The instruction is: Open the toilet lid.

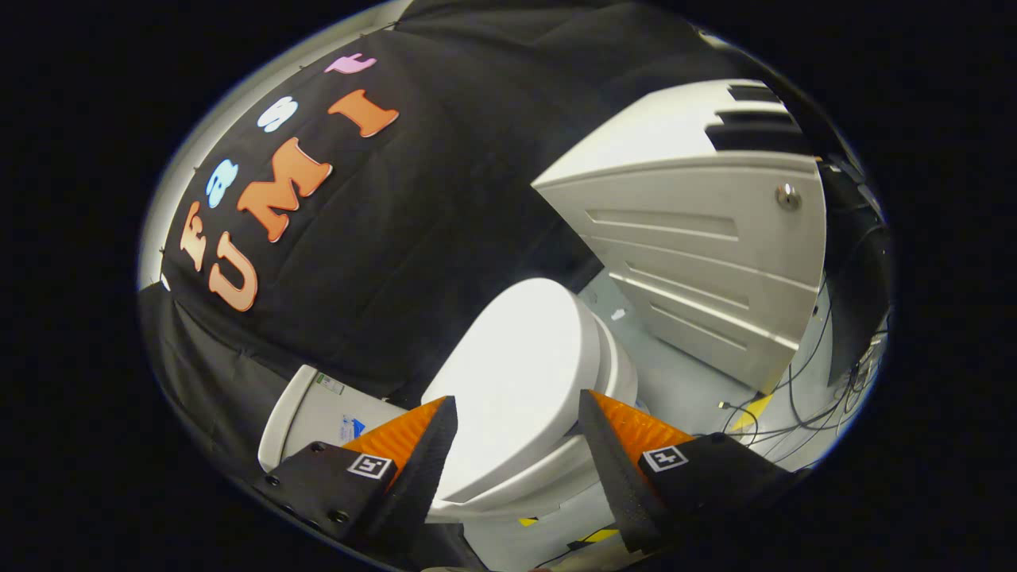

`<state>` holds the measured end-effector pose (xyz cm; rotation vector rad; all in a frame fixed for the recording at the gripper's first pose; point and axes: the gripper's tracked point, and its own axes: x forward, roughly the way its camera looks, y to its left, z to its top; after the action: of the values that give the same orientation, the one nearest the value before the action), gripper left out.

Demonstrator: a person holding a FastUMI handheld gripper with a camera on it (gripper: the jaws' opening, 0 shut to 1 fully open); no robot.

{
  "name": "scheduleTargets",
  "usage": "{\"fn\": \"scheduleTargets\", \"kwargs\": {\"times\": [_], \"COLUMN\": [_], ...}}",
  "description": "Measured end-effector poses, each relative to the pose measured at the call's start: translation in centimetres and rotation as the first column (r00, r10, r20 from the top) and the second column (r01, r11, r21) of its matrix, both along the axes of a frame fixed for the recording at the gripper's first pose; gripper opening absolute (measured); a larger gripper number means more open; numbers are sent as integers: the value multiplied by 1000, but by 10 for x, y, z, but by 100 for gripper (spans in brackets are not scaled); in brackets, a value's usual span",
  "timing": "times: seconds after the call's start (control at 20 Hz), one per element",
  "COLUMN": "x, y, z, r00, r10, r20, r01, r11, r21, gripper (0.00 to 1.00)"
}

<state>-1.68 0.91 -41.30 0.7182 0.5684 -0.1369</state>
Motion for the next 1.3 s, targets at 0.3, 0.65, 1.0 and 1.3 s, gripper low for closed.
{"fn": "scheduleTargets", "kwargs": {"times": [0.3, 0.65, 1.0, 1.3], "x": [12, 33, 32, 34], "y": [-19, -25, -26, -20], "z": [-85, -109, -120, -99], "r00": [988, 968, 961, 962], "r10": [-114, -231, -228, -201], "r20": [-104, -97, -155, -183], "r01": [130, 250, 274, 255], "r11": [978, 882, 858, 901], "r21": [164, 400, 434, 350], "gripper": [97, 73, 19, 8]}}
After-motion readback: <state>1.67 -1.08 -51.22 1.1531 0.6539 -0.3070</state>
